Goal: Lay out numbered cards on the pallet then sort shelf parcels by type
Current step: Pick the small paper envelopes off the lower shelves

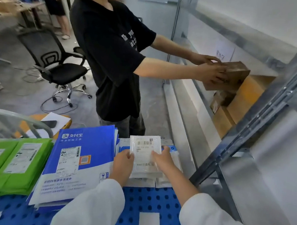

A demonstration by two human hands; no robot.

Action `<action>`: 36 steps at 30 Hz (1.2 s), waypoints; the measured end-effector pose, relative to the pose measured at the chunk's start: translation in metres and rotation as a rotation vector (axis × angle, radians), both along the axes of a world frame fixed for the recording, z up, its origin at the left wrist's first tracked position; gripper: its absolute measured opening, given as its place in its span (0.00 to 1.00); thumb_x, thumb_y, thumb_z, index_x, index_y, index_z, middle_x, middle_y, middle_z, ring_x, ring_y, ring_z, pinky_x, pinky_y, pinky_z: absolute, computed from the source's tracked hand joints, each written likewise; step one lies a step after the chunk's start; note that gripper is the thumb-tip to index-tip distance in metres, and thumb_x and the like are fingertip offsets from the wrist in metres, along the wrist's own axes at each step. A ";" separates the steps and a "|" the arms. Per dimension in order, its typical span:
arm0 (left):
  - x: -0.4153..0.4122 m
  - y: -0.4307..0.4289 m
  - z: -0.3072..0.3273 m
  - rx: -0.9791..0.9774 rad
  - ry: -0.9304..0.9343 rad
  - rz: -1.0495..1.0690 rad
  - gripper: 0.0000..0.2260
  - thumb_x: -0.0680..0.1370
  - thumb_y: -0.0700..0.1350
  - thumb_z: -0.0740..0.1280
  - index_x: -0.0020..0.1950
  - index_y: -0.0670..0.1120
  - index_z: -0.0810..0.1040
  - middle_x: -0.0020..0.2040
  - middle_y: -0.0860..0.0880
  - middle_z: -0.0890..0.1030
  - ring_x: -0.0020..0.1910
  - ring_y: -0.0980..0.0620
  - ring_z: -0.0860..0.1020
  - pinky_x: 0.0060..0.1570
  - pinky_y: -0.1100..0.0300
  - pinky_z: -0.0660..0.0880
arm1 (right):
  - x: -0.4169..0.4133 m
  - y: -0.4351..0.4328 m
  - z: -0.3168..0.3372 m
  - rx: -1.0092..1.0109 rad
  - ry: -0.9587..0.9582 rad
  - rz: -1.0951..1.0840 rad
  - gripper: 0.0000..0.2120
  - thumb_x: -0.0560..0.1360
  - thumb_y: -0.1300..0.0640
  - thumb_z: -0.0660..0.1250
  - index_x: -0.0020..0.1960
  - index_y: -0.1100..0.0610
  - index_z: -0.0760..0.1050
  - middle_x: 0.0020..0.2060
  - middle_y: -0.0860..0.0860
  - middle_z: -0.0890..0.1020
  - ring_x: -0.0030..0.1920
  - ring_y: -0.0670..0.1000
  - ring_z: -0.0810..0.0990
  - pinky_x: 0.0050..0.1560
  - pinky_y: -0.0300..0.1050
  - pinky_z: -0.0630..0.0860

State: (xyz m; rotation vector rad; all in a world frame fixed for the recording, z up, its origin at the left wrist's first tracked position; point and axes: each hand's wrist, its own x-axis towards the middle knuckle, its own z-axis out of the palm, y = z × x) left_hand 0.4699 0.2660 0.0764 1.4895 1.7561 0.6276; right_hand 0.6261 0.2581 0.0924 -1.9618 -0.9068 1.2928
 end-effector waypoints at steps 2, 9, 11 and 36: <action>0.001 0.007 -0.011 -0.019 0.017 -0.014 0.07 0.81 0.44 0.60 0.48 0.44 0.75 0.43 0.50 0.77 0.44 0.49 0.76 0.40 0.62 0.69 | -0.001 0.009 -0.012 0.010 -0.049 0.049 0.25 0.79 0.59 0.59 0.71 0.59 0.52 0.59 0.52 0.76 0.45 0.47 0.76 0.33 0.35 0.70; 0.005 0.018 -0.052 -0.119 0.143 -0.041 0.09 0.80 0.48 0.63 0.58 0.47 0.73 0.53 0.50 0.79 0.48 0.54 0.76 0.48 0.61 0.74 | -0.005 0.025 -0.056 -0.029 -0.164 0.092 0.18 0.76 0.63 0.62 0.63 0.57 0.61 0.57 0.54 0.74 0.47 0.49 0.77 0.35 0.34 0.72; 0.005 0.020 -0.057 -0.131 0.176 -0.025 0.11 0.79 0.49 0.65 0.59 0.47 0.72 0.54 0.50 0.79 0.51 0.52 0.78 0.53 0.57 0.77 | -0.008 0.026 -0.066 -0.051 -0.187 0.106 0.20 0.73 0.65 0.64 0.62 0.57 0.63 0.57 0.54 0.73 0.52 0.52 0.77 0.45 0.41 0.78; -0.019 0.021 0.074 0.306 0.458 -0.406 0.09 0.77 0.44 0.61 0.56 0.43 0.72 0.51 0.46 0.76 0.52 0.45 0.75 0.39 0.56 0.71 | -0.007 -0.015 0.058 0.227 -0.797 0.513 0.21 0.78 0.48 0.62 0.68 0.58 0.68 0.63 0.54 0.74 0.61 0.57 0.74 0.60 0.52 0.73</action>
